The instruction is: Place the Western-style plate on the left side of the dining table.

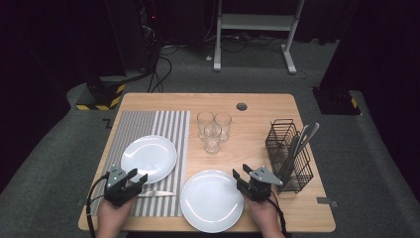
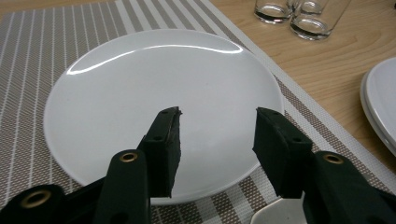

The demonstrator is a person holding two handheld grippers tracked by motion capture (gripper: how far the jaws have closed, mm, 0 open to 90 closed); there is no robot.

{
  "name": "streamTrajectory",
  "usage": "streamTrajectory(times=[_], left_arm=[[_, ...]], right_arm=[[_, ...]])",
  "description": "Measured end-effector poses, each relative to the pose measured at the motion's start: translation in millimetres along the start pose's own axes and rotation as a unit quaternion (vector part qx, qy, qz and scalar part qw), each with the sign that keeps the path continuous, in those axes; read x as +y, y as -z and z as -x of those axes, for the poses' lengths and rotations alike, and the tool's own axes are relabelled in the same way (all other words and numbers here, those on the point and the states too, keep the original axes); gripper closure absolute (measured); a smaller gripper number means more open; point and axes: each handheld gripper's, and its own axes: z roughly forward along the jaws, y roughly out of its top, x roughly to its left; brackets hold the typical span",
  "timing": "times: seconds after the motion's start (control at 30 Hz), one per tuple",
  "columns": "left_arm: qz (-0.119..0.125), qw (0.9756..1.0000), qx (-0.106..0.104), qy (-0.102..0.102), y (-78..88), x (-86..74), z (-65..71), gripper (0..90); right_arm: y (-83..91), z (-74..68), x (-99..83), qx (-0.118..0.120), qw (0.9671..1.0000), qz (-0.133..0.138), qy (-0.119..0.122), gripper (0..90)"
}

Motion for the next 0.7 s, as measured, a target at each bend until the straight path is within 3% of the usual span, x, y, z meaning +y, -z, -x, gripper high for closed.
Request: streamTrajectory(times=[0.43,0.7], left_arm=[[-0.002,0.9995,-0.020,-0.025,-17.8,9.2,21.0,50.5],[0.009,0.9988,-0.032,-0.036,-23.3,11.8,32.4,49.8]], right_arm=[[2.2,-2.1,5.0,-0.007,0.9999,0.000,0.015,53.4],[6.5,-1.8,10.7,-0.011,0.9998,0.000,0.018,54.4]])
